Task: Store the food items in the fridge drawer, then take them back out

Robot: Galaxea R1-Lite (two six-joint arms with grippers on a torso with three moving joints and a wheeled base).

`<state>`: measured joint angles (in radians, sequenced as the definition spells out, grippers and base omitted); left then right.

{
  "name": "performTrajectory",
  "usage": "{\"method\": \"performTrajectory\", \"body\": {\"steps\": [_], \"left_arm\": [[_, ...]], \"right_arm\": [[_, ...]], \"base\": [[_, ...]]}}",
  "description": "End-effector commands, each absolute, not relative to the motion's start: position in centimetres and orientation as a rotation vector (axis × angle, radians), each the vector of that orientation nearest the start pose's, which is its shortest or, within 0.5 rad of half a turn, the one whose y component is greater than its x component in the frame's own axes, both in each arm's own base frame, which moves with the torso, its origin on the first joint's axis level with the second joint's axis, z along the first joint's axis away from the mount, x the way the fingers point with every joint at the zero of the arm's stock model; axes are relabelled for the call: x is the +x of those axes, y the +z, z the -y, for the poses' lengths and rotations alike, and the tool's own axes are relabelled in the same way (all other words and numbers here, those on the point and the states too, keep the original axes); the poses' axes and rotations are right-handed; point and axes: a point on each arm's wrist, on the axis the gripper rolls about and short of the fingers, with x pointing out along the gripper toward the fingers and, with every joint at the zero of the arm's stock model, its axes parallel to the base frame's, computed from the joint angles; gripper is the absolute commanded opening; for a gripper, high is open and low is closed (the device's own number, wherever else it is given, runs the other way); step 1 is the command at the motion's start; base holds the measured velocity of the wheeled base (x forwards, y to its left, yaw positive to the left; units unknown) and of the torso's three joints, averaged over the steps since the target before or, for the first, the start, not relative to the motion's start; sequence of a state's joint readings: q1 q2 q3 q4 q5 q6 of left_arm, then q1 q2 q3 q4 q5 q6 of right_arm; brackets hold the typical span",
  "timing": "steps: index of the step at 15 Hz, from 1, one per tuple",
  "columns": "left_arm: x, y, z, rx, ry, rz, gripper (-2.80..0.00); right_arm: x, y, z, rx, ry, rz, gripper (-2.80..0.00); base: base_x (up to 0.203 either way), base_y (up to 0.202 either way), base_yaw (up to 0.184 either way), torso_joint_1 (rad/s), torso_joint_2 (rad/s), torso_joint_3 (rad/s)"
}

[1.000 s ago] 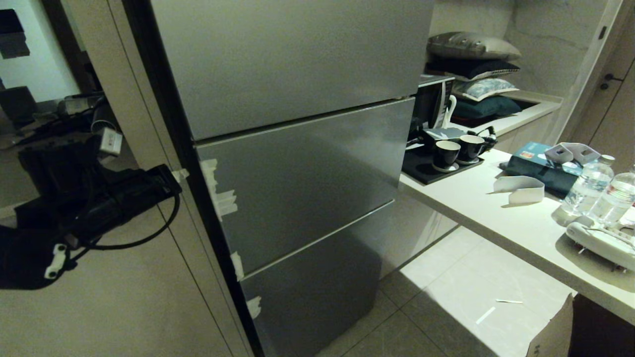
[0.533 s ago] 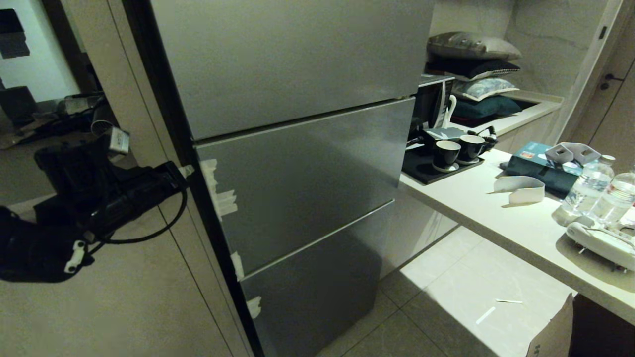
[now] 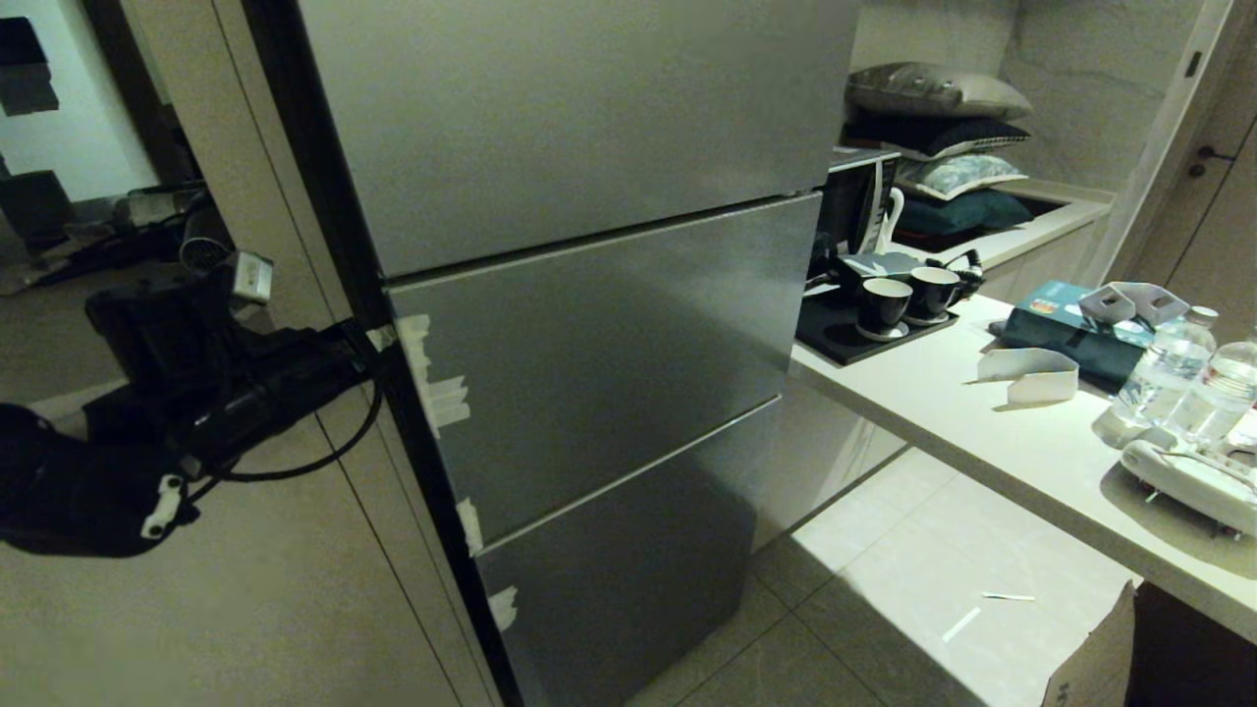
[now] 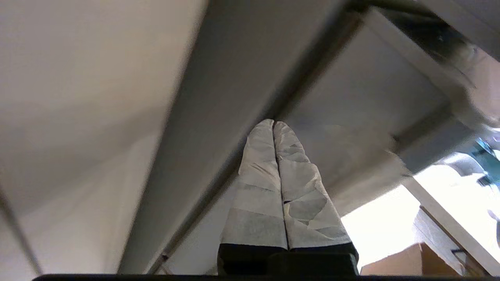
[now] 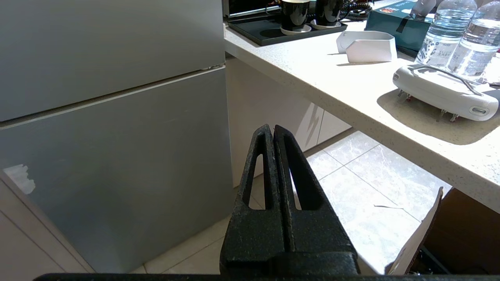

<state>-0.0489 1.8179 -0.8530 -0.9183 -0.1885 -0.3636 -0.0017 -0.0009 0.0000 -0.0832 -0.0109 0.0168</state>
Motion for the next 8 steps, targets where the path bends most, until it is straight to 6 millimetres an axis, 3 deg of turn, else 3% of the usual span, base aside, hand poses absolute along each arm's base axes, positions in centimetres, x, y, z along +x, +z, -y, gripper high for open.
{"method": "performTrajectory", "body": {"steps": [1,8], "left_arm": [[33.46,18.81,2.83,-0.364,-0.25,-0.082,-2.8],[33.17,18.56,3.63,-0.363,-0.269,-0.096,-2.8]], "right_arm": [[-2.08,7.54,0.02,0.017,-0.012,0.054,-2.8],[-2.08,7.56,0.02,0.017,-0.012,0.055,-2.8]], "base": [[0.0,0.0,0.0,0.0,0.0,0.0],[0.0,0.0,0.0,0.0,0.0,0.0]]}}
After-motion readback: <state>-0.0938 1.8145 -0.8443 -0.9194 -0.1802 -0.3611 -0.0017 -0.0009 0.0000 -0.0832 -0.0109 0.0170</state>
